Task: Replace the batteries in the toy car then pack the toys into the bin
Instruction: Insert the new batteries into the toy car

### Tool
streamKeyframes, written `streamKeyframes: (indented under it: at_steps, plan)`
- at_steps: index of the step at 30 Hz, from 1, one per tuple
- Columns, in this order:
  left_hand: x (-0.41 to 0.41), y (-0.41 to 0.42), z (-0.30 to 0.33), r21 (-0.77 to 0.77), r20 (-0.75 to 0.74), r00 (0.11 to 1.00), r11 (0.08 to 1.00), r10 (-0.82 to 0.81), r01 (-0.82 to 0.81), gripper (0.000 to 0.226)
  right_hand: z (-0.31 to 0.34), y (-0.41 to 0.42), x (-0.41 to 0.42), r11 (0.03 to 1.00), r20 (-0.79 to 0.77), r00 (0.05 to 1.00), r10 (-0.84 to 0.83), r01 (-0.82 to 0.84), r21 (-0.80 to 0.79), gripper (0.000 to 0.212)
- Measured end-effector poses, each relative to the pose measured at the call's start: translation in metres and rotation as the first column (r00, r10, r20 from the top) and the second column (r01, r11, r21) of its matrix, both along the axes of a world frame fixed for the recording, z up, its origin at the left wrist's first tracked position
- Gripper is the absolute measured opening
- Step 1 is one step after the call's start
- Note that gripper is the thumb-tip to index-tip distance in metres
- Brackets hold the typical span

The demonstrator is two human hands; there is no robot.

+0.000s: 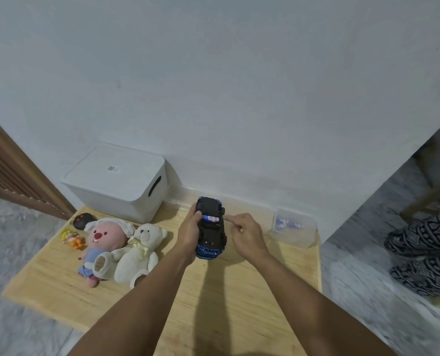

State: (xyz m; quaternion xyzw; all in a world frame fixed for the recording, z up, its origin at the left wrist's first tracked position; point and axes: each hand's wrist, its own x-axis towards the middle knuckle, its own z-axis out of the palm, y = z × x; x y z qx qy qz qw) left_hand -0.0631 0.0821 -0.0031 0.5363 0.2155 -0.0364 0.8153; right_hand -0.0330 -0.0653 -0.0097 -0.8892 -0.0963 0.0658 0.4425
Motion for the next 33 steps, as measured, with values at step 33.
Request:
streamKeyframes:
  at_steps: [33]
  plan:
    - [-0.007, 0.018, -0.014, 0.043, -0.119, 0.992, 0.999, 0.033, -0.028, 0.042, -0.007, 0.020, 0.023, 0.961, -0.144, 0.984, -0.104, 0.137, 0.241, 0.018]
